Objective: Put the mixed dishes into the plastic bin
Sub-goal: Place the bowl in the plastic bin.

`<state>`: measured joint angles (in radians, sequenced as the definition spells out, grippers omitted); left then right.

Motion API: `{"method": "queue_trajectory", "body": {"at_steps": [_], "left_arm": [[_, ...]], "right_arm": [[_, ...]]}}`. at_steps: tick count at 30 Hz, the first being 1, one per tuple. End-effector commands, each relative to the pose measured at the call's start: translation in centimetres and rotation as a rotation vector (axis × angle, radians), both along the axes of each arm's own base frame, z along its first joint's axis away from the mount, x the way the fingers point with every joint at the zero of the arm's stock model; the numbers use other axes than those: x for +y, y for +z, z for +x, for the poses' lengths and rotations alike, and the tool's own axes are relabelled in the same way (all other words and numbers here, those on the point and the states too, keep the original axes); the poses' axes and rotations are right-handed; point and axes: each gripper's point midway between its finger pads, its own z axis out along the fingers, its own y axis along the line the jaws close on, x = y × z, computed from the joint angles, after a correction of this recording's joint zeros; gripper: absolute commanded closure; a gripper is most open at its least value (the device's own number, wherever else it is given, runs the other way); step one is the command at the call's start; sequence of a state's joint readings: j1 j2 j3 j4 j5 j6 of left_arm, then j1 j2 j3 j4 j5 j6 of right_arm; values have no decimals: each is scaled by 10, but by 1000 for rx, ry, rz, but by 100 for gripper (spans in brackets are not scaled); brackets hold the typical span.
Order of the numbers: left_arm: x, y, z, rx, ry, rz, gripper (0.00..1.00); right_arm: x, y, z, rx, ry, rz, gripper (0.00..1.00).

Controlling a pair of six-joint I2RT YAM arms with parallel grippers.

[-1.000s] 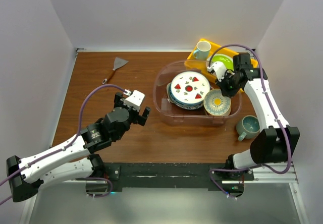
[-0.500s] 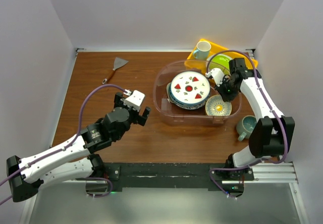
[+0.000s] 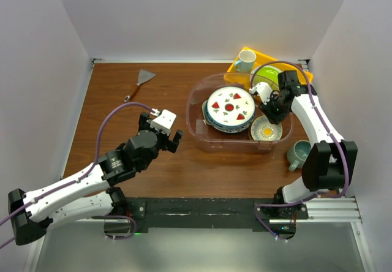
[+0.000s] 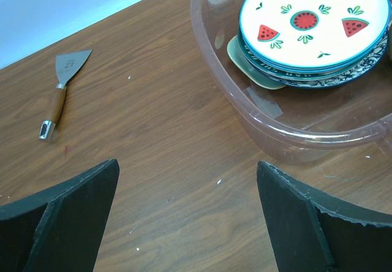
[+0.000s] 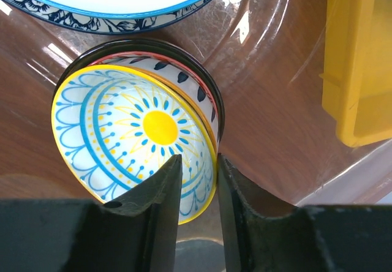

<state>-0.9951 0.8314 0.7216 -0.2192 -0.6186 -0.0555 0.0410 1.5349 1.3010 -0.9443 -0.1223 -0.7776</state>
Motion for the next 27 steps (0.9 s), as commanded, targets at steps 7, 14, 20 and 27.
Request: {"method": "queue_trajectory", "body": {"at_steps": [7,14,20,27], "left_arm": [[4,1,3,-17,14,16,0],[4,1,3,-17,14,16,0],[4,0,2,-14,12,19,0],[3,0,2,-13,10,17,0]], "right_arm": [[5,39,1,-98,-4,41,55],[12,62,-1,-143,4,79,45],[15,76,-5,-172,8,99,37],[21,89,-10,-180,18,139,27]]}}
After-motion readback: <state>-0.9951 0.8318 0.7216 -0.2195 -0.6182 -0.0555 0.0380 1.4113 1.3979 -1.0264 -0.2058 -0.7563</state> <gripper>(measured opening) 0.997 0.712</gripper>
